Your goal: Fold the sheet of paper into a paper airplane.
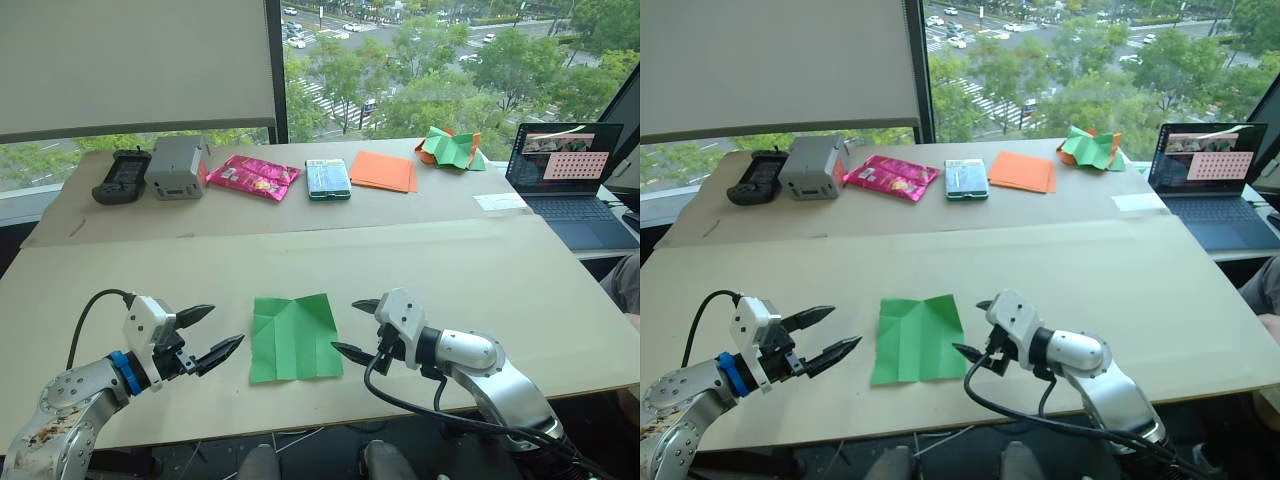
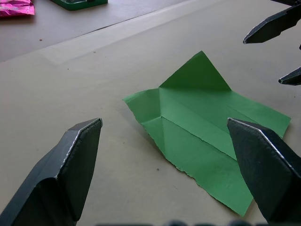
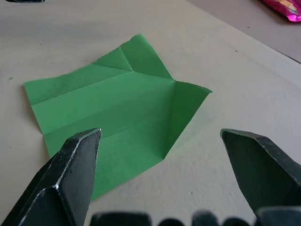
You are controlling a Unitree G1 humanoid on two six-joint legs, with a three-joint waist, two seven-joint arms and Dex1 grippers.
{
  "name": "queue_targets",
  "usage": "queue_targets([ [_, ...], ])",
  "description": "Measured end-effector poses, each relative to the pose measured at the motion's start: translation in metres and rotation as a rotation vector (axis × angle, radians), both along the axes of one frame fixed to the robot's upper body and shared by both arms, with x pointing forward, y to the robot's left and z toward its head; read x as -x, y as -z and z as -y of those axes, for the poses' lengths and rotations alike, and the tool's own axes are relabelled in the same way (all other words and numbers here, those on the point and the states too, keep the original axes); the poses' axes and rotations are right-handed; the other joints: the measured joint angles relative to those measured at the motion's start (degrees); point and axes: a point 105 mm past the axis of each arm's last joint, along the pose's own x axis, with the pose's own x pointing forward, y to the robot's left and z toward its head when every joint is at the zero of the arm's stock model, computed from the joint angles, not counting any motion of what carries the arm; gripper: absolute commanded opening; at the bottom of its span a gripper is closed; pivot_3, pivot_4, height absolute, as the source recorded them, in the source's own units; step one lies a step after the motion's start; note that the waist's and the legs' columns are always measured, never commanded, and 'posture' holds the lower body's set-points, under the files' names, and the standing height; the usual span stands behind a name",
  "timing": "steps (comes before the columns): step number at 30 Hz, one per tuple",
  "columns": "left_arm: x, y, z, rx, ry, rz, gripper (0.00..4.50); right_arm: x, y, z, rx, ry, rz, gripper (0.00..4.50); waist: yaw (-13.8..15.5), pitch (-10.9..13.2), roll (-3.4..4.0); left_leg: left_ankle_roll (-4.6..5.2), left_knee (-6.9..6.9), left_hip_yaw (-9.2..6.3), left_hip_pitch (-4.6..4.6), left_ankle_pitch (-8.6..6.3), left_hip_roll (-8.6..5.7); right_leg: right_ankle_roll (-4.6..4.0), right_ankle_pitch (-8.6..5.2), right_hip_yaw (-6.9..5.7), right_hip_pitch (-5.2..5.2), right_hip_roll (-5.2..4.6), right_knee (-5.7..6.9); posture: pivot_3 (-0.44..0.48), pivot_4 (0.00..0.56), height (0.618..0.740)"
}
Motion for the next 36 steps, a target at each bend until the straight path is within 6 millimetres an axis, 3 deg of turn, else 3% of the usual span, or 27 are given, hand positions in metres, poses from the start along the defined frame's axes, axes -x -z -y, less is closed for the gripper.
queue_targets([
  [8,-0.002,0.001,-0.003,-0.005,0.013,-0.013,4.5,0.0,0.0,0.0,-0.002,0.004,-0.001,4.49,-0.03,-0.02,0.01,0.02,0.0,0.0,0.02,0.01,0.0,0.0,0.0,0.02,0.02,0.03,0.06,0.0,0.15,0.706],
  [11,-0.003,0.002,0.004,-0.01,0.055,-0.02,3.79,-0.001,0.0,0.001,-0.002,0.009,0.0,4.5,0.11,-0.03,0.01,0.02,0.01,-0.01,0.02,0.01,0.0,0.0,0.01,0.02,0.04,0.03,0.09,0.0,0.15,0.706],
  [16,-0.011,0.011,0.03,-0.066,0.19,0.0,2.0,-0.001,0.001,0.003,0.0,0.025,0.002,4.5,0.4,-0.05,0.01,0.02,0.05,-0.01,0.0,0.02,0.0,0.01,0.01,0.05,0.08,0.06,0.09,0.0,0.15,0.706],
  [22,-0.023,0.035,0.049,-0.189,0.271,-0.033,0.05,-0.002,0.002,0.005,0.004,0.047,0.004,4.5,0.47,-0.09,0.0,0.23,0.08,0.0,0.02,0.14,-0.04,0.03,0.02,0.16,0.08,0.1,0.38,0.0,0.15,0.706],
  [28,-0.025,0.061,0.061,-0.227,0.315,-0.086,0.05,0.002,0.006,0.011,0.024,0.077,-0.004,4.5,0.44,-0.14,-0.06,0.48,0.02,-0.03,0.17,0.29,-0.04,0.03,0.02,0.24,0.13,0.16,0.94,0.0,0.15,0.706],
  [36,-0.028,0.065,0.063,-0.314,0.371,-0.051,0.05,0.004,0.019,0.025,0.096,0.121,-0.066,4.5,0.5,-0.32,0.07,0.12,0.08,-0.04,0.44,0.07,-0.07,0.03,0.01,0.23,0.21,0.09,0.87,0.0,0.15,0.706],
])
